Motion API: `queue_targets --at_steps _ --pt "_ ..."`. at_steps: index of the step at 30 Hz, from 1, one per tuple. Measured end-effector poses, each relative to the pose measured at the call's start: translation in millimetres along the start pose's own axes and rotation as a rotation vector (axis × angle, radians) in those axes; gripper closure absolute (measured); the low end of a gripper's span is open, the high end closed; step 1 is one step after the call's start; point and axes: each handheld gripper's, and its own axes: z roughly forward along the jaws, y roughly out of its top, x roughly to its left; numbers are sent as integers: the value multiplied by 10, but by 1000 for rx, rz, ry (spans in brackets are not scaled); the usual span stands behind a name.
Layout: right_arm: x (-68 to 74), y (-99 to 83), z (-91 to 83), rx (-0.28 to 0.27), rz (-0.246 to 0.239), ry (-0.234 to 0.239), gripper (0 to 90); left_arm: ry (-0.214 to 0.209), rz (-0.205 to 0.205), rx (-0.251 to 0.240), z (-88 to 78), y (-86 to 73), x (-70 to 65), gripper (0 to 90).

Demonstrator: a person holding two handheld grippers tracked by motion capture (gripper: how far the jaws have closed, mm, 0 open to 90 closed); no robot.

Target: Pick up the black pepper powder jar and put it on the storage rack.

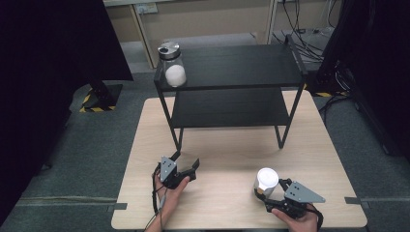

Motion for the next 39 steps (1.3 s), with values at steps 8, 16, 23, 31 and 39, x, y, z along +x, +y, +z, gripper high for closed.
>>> queue_targets --at_steps 8,16,23,31,39 --pt "-15 71 -77 -54 15 -69 307 0 -1 1 2 2 0 122" --pt "38 229 -130 -151 23 -147 307 1 -4 -1 0 -1 3 123" --pt "73 423 -28 -222 5 -188 307 1 -12 -1 -1 -1 12 123" --pt "103 533 143 -236 8 -189 308 0 -12 -1 -1 -2 13 123" --pt "146 634 242 -258 9 -221 308 0 -14 -2 -2 -3 14 123"
